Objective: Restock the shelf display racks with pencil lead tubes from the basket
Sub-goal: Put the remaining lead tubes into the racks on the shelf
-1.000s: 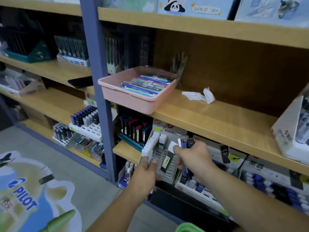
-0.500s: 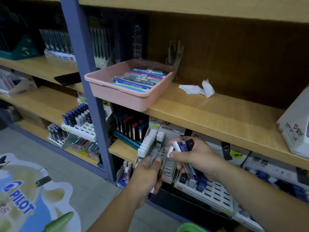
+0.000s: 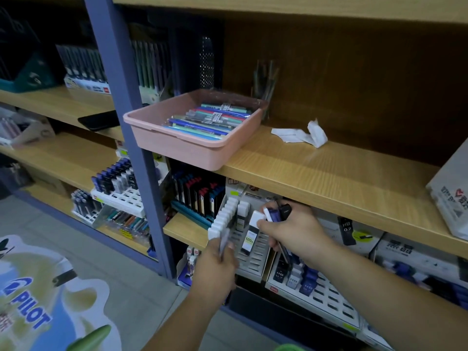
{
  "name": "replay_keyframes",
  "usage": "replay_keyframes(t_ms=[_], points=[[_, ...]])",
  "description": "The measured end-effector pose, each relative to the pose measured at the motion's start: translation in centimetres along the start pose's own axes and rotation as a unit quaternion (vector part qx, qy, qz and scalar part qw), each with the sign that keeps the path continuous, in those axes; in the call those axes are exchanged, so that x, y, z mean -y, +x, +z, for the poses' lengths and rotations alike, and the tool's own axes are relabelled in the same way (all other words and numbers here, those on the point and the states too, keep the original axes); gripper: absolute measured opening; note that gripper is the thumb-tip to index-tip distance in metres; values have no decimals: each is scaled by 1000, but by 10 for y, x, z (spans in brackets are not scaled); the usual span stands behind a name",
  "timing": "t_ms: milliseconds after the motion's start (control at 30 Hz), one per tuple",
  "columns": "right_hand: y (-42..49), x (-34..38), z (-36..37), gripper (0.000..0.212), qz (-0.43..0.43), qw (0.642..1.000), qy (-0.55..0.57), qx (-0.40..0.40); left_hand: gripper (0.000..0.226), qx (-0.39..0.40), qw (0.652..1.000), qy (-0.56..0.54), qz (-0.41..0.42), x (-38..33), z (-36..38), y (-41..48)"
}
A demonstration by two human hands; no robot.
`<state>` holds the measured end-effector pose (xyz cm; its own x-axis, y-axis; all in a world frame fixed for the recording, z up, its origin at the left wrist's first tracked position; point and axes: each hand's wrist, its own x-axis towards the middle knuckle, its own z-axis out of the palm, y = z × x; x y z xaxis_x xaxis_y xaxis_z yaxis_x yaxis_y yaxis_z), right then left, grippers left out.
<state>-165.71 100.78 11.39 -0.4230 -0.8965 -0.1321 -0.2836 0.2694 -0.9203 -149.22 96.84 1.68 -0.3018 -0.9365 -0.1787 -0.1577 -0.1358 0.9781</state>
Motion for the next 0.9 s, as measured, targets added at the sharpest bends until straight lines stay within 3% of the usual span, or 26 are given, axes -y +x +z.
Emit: replay_keyframes(t_ms=[133,333,600,767,900], points=[[16,0,11,16,19,997,-64,-38,17,50,998,48,6,14,-6,-3],[46,-1,36,9,8,984,-172,-49,20,38,997,-46,-56,10,-13,-5],[67,-4,42,13,-16,954,-292,-66,18,53,994,-63,-67,8,-19,-6],[60,-10,37,6,-66,942,-329,-21,21,52,995,-57,-67,12,-21,-3],[59,-16,44,11,-114,931,-344,-36,21,49,994,-64,-77,12,-17,-1]])
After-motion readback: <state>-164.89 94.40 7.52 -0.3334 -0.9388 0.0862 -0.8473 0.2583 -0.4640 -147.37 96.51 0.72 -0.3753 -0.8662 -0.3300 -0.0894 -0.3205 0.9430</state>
